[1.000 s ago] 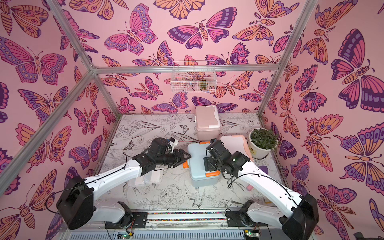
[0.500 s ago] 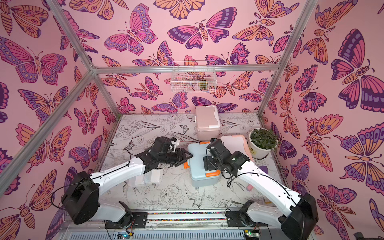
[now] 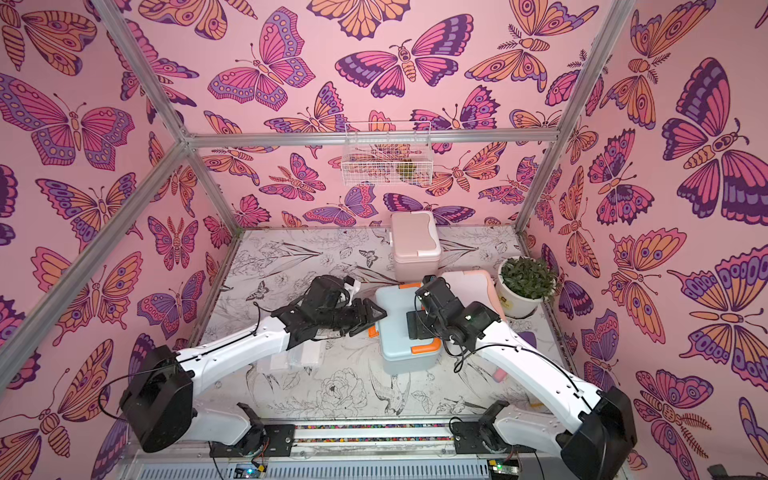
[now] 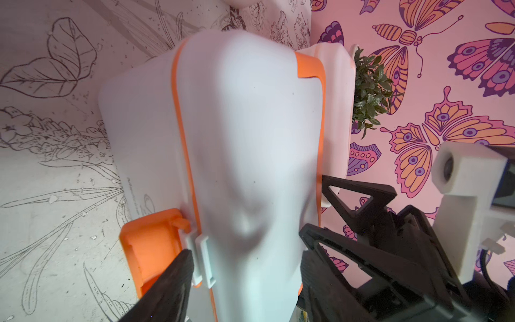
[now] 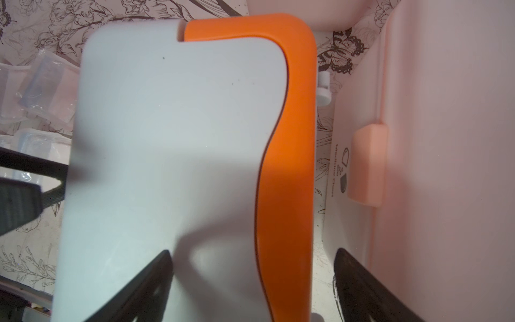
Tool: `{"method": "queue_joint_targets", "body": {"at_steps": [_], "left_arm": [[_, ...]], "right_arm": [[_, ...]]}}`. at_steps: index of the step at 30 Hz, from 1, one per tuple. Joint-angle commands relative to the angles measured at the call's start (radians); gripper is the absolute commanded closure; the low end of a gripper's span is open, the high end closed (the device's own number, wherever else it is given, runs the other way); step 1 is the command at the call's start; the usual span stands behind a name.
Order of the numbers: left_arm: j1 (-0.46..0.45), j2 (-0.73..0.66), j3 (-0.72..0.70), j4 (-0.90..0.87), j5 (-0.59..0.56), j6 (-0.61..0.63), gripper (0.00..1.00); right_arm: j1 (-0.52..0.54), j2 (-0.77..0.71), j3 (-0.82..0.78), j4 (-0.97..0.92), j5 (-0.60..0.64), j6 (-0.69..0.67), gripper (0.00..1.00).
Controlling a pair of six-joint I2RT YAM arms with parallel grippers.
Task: Open first aid kits and take out gauze
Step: Open the lid of the first aid kit.
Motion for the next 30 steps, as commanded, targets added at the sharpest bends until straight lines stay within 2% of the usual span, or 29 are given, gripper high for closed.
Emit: {"method": "queue_joint_targets", "body": {"at_steps": [1,15,26,30], "left_arm": [[-0.008,0.007,0.025,-0.017,-0.006,0.020,0.35],[-0.025,0.034,0.037,-0.001,0.008,0.014,0.35],[-0.021,0.028,0.036,-0.022,0.004,0.022,0.20],[-0.025,0.029,0.043,-0.022,0.014,0.020,0.19]], "right_arm": [[-0.005,0.016,-0.028,-0.033,-0.009,-0.006,0.08],[-0.007,0.082,-0.029,-0.002,-0.133,-0.009,0.09],[-0.007,0.076,-0.025,-0.009,-0.135,-0.007,0.08],[-0.007,0.078,-0.030,0.004,-0.155,-0.002,0.08]]}}
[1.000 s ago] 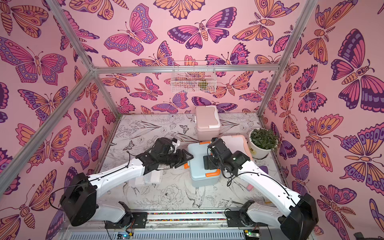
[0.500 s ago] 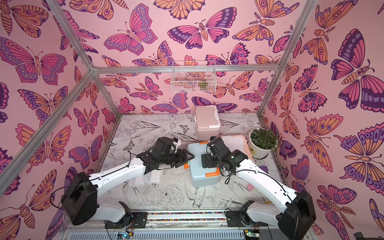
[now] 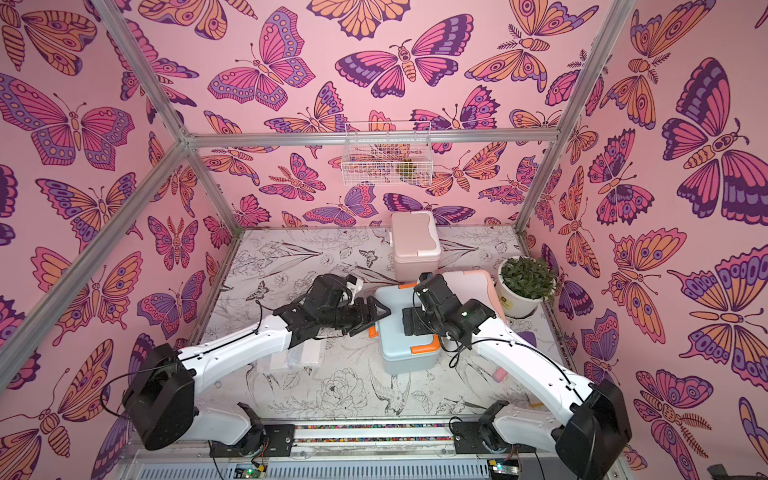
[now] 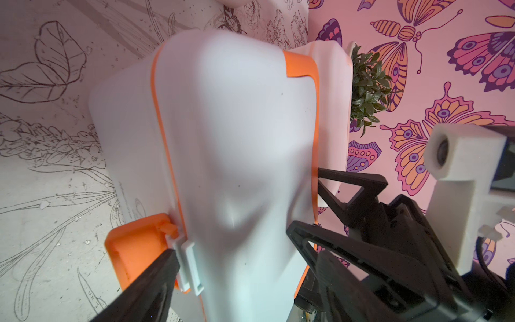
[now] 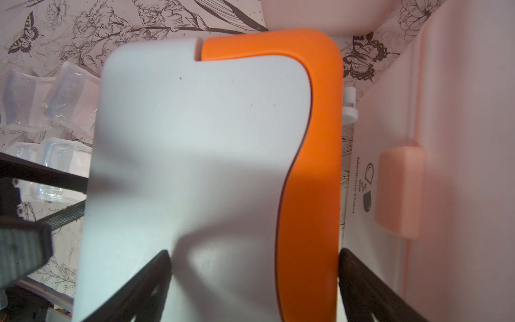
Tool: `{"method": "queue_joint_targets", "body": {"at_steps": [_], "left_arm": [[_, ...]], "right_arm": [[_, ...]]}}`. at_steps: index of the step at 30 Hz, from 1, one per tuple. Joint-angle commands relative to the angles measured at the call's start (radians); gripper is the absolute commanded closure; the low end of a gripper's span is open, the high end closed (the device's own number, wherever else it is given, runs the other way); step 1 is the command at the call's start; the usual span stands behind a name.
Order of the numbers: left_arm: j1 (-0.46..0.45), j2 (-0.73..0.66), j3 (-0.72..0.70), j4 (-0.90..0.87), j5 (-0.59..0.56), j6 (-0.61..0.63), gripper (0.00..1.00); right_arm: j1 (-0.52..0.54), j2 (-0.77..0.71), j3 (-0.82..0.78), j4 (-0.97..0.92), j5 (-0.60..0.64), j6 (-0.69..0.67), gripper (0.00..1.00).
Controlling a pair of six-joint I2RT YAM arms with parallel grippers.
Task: Open first aid kits and take out gauze
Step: Open the lid of the first aid kit.
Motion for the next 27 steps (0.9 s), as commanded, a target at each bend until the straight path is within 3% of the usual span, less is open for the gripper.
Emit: {"method": "queue_joint_targets", "body": {"at_steps": [1,10,17,27], "left_arm": [[-0.011,0.015,0.019,-0.013,0.023,0.009,0.19],[-0.011,0.008,0.015,0.035,0.047,-0.015,0.20],[-0.011,-0.016,-0.001,0.051,0.042,-0.018,0.29],[-0.011,-0.032,-0.004,0.054,0.044,-0.016,0.33]], "right_arm": [[0.008,0.038,-0.030,-0.060,-0.099,-0.004,0.08],[0.008,0.048,-0.039,-0.030,-0.138,0.009,0.08],[0.008,0.050,-0.043,-0.022,-0.142,0.015,0.09],[0.008,0.045,-0.048,-0.021,-0.143,0.018,0.09]]}}
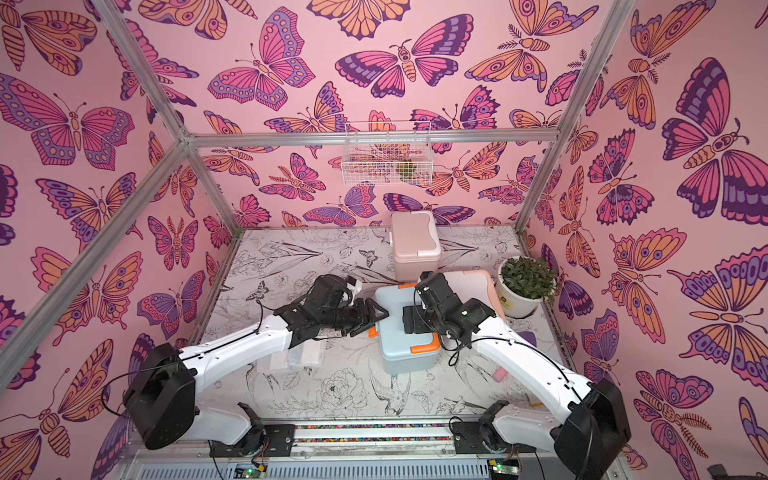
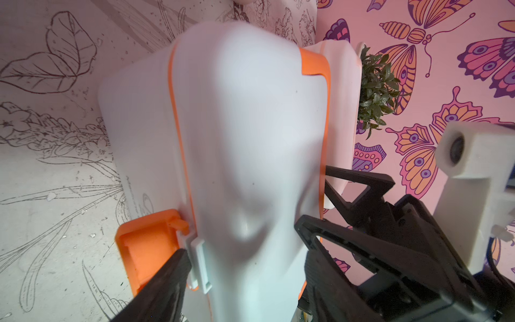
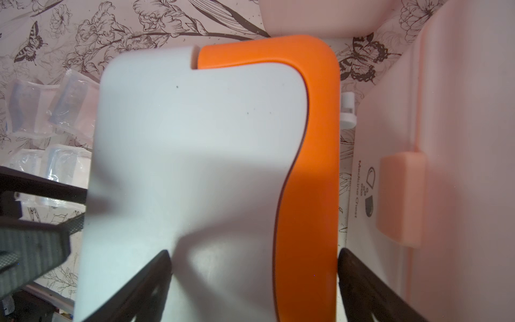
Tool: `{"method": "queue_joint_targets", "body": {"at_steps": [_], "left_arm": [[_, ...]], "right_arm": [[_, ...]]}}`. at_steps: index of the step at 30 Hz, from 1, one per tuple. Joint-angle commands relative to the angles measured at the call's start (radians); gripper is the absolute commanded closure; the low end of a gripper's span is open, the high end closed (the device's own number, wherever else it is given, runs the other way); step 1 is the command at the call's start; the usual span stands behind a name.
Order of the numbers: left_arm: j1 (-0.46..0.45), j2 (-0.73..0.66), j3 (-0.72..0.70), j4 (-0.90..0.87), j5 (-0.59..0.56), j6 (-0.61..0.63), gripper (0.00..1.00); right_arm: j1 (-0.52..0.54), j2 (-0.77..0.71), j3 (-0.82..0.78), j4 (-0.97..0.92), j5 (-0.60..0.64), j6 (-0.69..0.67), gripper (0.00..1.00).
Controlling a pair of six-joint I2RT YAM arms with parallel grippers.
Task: Open first aid kits and take out gauze
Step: Open the lid of the first aid kit.
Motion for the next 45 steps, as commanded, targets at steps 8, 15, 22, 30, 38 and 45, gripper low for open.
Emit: {"method": "queue_joint_targets", "body": {"at_steps": [8,15,22,30,38,45], "left_arm": [[-0.011,-0.049,-0.009,0.068,0.042,0.006,0.35],[-0.013,-0.033,-0.009,0.069,0.046,0.007,0.28],[-0.004,-0.025,-0.005,0.081,0.064,0.003,0.12],[0.021,-0.074,-0.024,0.166,0.134,-0.039,0.09],[0.045,-0.106,-0.056,0.209,0.156,-0.068,0.10],[0.050,-0.106,-0.064,0.235,0.171,-0.086,0.10]], "right_arm": [[0.022,0.039,-0.046,-0.042,-0.126,0.011,0.09],[0.021,0.038,-0.046,-0.038,-0.132,0.015,0.09],[0.021,0.041,-0.064,0.024,-0.214,0.043,0.08],[0.021,0.021,-0.052,0.021,-0.202,0.059,0.08],[0.021,-0.047,-0.033,-0.042,-0.080,0.067,0.01],[0.021,-0.095,-0.035,-0.050,-0.050,0.071,0.01]]}}
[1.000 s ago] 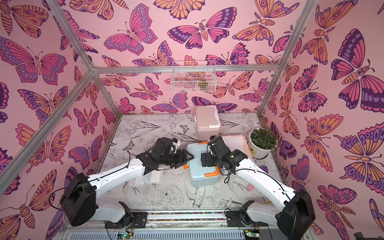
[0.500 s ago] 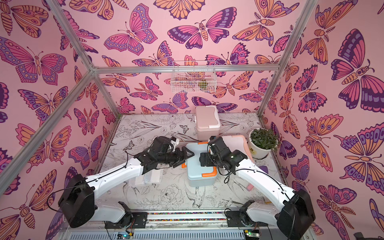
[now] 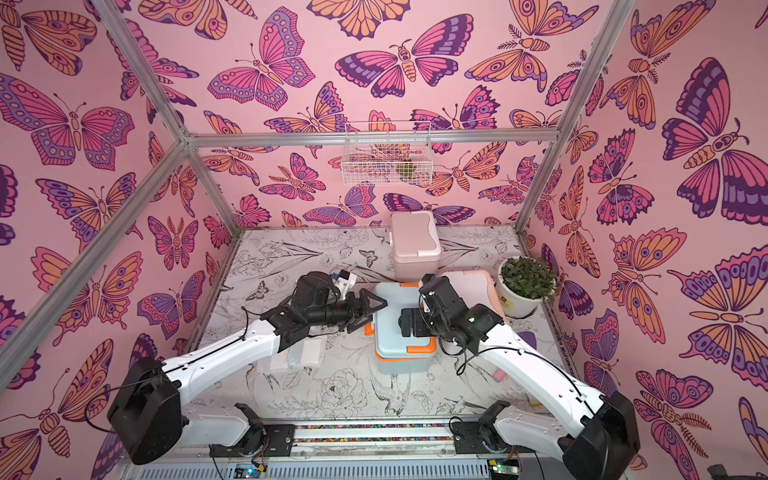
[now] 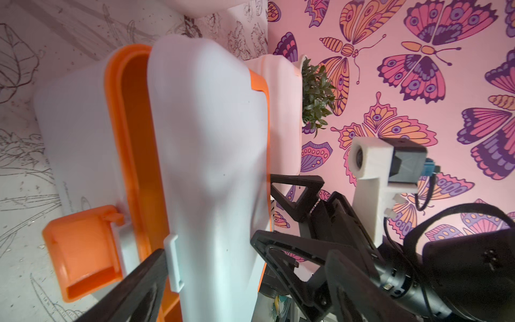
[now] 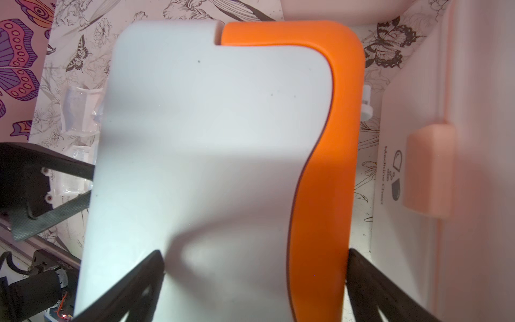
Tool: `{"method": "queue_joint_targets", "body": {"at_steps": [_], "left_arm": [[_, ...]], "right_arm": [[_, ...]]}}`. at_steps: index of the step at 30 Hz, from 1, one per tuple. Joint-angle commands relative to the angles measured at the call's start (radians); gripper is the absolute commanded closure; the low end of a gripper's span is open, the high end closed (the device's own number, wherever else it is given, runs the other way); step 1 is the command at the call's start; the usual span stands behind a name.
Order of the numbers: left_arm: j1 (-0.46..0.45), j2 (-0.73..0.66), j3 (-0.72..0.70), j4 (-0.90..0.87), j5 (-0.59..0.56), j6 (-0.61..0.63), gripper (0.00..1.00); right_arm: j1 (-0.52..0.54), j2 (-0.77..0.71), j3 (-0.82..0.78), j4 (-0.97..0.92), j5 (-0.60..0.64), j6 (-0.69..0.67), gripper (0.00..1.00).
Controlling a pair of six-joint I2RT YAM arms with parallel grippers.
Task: Open first aid kits and take out gauze
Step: Open the lid of the first aid kit.
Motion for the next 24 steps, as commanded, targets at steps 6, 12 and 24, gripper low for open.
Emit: {"method": "queue_joint_targets", "body": {"at_steps": [6,12,24], "left_arm": [[-0.001,-0.007,0.011,0.095,0.069,-0.020,0.10],[-0.021,0.024,0.073,0.095,0.083,-0.019,0.10],[-0.142,0.146,0.323,-0.023,0.034,0.071,0.09]], "right_arm": [[0.012,-0.089,0.007,-0.082,0.042,0.003,0.01],[0.011,-0.218,0.022,-0.093,0.073,-0.002,0.01],[0.012,-0.402,0.029,-0.133,0.193,0.002,0.01]]}}
